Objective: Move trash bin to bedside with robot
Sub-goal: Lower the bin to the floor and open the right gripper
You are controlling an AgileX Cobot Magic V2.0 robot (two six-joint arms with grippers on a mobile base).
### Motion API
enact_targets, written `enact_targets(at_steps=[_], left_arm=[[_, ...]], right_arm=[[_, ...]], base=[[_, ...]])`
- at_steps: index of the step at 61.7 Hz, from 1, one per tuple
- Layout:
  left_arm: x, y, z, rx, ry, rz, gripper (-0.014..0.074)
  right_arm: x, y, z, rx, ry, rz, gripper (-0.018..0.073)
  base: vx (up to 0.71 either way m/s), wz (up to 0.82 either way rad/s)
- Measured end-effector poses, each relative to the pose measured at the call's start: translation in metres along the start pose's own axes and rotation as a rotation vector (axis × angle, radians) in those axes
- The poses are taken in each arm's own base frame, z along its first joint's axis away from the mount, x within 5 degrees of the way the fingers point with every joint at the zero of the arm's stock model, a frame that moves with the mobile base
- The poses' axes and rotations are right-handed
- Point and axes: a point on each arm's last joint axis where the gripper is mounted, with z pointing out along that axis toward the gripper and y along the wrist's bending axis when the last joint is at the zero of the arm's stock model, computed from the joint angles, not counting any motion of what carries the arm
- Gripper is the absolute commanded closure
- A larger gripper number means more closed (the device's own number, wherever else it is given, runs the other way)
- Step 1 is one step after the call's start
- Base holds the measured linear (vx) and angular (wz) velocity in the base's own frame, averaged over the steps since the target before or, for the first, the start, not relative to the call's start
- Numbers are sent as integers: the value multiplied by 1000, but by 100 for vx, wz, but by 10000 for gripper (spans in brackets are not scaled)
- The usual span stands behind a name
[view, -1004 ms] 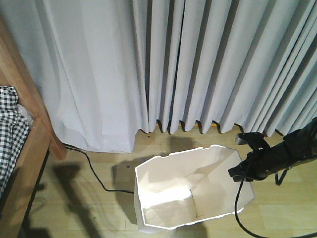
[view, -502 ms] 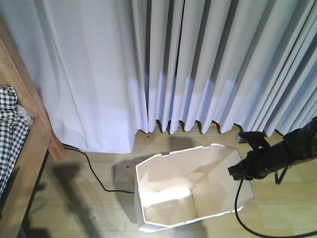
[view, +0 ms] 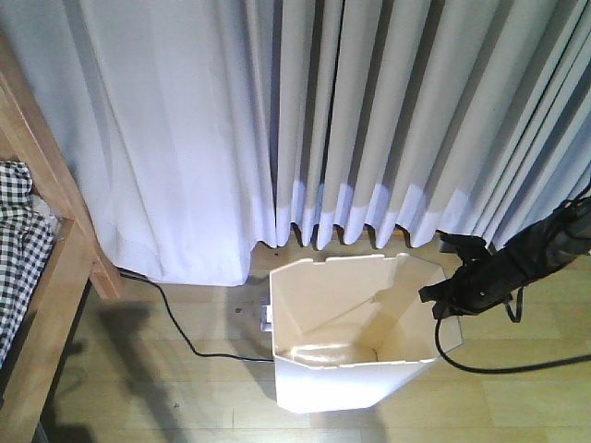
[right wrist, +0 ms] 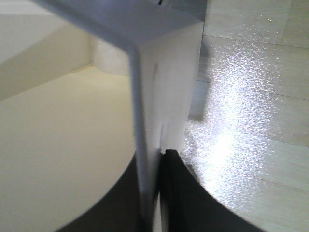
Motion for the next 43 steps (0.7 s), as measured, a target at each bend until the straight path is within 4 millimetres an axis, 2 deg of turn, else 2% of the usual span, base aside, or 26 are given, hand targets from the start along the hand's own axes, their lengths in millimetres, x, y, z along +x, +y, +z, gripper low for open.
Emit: enact_targets(at_steps=[25, 43], left_arm=[[0, 0, 0, 0, 0, 0, 603], [0, 0, 0, 0, 0, 0, 603]], right_arm=[[-17, -25, 57, -15, 28, 28, 557], [-20, -38, 95, -40, 40, 76, 548]], base=[[0, 0], [0, 0]])
